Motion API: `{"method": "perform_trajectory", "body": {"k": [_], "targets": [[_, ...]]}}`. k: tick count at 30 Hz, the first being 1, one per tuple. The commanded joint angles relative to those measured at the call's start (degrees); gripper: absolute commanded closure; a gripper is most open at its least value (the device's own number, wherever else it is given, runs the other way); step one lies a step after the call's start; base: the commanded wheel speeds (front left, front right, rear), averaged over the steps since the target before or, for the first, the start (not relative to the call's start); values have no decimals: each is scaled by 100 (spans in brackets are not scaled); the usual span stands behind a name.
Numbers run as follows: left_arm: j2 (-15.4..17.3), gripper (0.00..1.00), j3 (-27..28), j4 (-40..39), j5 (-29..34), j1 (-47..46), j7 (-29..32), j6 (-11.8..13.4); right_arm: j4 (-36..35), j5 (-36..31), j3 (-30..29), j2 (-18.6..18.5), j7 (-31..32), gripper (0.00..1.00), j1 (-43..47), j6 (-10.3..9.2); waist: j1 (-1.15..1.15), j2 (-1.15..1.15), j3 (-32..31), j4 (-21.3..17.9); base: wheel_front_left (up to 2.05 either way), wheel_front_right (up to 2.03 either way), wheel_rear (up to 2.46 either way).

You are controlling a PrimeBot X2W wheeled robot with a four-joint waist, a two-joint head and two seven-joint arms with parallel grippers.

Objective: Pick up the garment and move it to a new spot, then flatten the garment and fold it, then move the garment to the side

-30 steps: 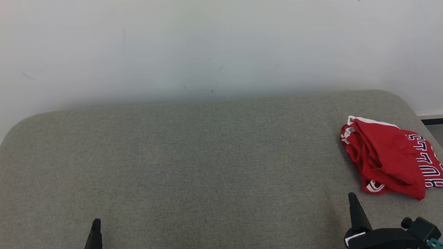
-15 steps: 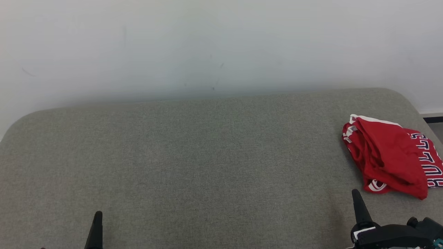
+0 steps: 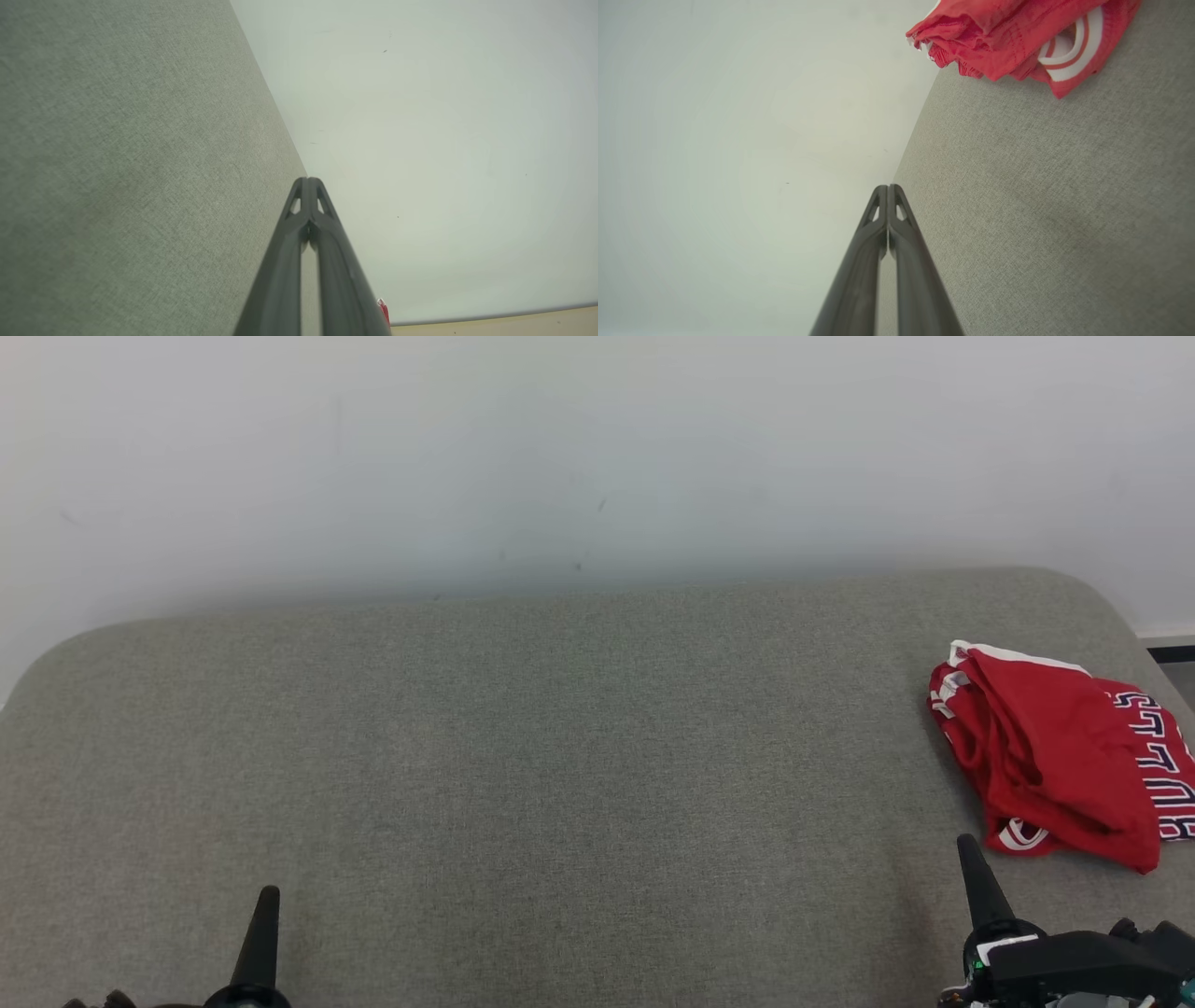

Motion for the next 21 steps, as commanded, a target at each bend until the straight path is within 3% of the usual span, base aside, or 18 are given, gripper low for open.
{"method": "perform_trajectory", "body": {"k": [1, 21], "targets": [[33, 100, 18, -22, -153, -138, 43, -30, -63, 130, -38, 4, 49, 100, -94, 3, 0, 0, 6, 3, 0, 0, 0], [38, 100, 24, 36, -1086, -326, 295, -60, -150, 1089, -186, 14, 304, 100, -152, 4, 0, 0, 98, 38, 0, 0, 0]]}}
